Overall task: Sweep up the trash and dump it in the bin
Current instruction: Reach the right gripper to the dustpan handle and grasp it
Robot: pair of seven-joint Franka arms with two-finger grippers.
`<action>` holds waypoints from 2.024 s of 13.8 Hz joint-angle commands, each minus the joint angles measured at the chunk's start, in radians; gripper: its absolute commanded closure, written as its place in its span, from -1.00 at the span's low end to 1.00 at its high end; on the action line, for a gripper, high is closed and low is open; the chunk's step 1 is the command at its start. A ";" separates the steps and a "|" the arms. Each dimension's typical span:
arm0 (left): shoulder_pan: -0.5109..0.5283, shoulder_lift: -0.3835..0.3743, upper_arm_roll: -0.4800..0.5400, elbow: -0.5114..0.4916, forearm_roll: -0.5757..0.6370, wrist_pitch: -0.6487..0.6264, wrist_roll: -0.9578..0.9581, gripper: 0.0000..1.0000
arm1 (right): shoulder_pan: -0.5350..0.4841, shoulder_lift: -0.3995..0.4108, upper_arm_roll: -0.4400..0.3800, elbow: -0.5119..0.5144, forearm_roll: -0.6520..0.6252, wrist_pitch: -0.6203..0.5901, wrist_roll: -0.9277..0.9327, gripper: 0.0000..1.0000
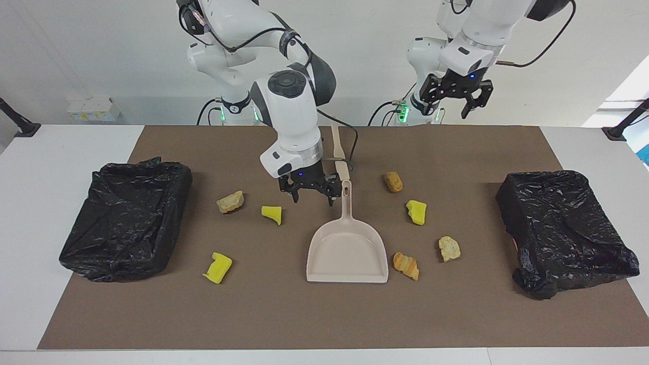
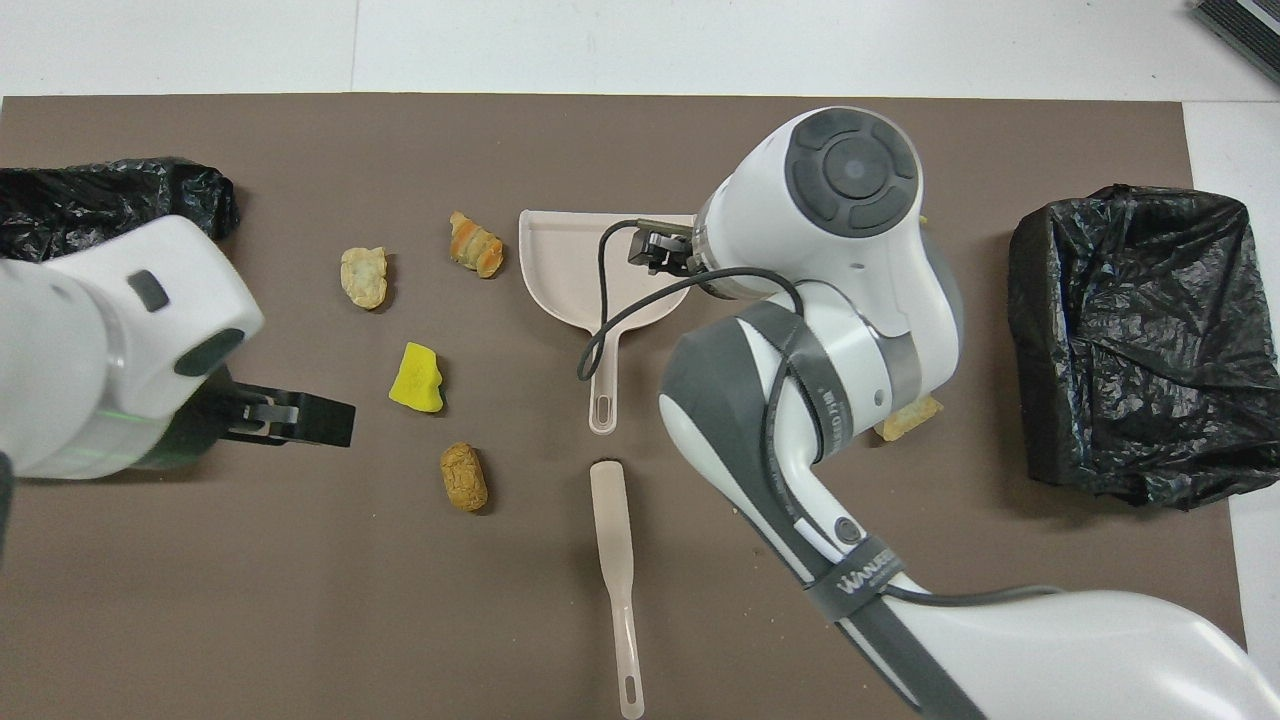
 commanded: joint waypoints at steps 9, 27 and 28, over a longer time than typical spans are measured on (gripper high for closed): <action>-0.257 -0.174 -0.039 -0.428 0.013 0.282 -0.389 -1.00 | 0.108 0.008 0.005 -0.261 -0.017 0.203 0.044 -0.91; -0.419 -0.176 -0.044 -0.663 -0.005 0.576 -0.631 -1.00 | -0.001 -0.076 0.007 -0.268 -0.011 0.048 -0.638 1.00; -0.451 -0.131 -0.044 -0.675 -0.005 0.636 -0.668 -1.00 | -0.021 -0.082 0.007 -0.268 -0.010 0.019 -0.713 1.00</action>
